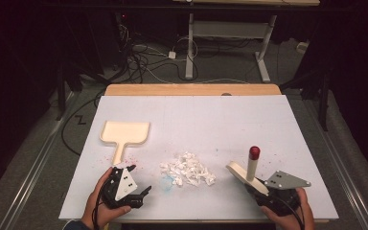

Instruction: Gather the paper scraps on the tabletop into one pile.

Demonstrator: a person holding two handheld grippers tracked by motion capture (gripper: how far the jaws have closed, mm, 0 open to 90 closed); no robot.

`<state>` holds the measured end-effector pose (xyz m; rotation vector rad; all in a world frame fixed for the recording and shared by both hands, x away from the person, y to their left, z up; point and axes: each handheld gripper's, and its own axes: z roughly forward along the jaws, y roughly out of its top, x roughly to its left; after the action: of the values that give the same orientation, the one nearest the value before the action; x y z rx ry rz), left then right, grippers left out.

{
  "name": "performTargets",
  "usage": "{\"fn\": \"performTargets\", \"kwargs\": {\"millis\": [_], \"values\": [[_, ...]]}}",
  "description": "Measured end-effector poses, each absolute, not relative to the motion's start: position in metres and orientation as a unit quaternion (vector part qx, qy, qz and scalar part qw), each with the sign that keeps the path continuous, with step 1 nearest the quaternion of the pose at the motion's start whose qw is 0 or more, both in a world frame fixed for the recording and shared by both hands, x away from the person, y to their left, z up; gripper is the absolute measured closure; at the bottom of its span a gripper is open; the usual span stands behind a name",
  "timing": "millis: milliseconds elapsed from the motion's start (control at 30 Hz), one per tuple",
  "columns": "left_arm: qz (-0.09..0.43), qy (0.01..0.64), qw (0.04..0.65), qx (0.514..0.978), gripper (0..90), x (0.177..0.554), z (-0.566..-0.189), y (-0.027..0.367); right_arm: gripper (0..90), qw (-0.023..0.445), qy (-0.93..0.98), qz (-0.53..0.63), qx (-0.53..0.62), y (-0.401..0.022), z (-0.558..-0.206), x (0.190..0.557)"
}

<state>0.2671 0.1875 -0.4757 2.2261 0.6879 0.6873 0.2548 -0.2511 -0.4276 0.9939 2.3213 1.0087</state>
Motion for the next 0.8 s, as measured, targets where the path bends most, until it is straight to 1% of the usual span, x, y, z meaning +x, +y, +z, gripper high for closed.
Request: {"fn": "performTargets", "kwargs": {"millis": [33,167,267,333,433,500,600,667,767,800], "values": [[0.265,0.266,0.349,0.859,16.4,0.267,-0.476,0.188,68.0,0.204,0.834,0.371,0.354,-0.246,-0.428,0.257],[0.266,0.267,0.352,0.857,16.4,0.267,-0.475,0.189,68.1,0.209,0.827,0.393,0.343,-0.233,-0.421,0.264],[0.267,0.267,0.351,0.857,16.4,0.266,-0.475,0.189,68.1,0.245,0.81,0.406,0.345,-0.235,-0.408,0.267],[0.267,0.267,0.351,0.857,16.3,0.266,-0.475,0.189,68.1,0.281,0.793,0.409,0.353,-0.243,-0.401,0.271],[0.266,0.267,0.352,0.857,16.4,0.266,-0.475,0.189,68.1,0.335,0.77,0.386,0.382,-0.256,-0.403,0.28],[0.266,0.267,0.353,0.856,16.4,0.266,-0.474,0.189,68.1,0.354,0.76,0.363,0.407,-0.265,-0.412,0.288],[0.267,0.265,0.352,0.857,16.4,0.266,-0.474,0.188,68.1,0.364,0.756,0.328,0.433,-0.271,-0.428,0.3],[0.266,0.264,0.353,0.857,16.4,0.266,-0.474,0.188,68.1,0.35,0.758,0.324,0.446,-0.27,-0.436,0.303],[0.264,0.264,0.353,0.858,16.4,0.267,-0.475,0.187,68.1,0.347,0.765,0.325,0.434,-0.255,-0.439,0.302],[0.264,0.264,0.353,0.858,16.4,0.267,-0.475,0.187,68.0,0.339,0.768,0.333,0.43,-0.248,-0.44,0.301]]}}
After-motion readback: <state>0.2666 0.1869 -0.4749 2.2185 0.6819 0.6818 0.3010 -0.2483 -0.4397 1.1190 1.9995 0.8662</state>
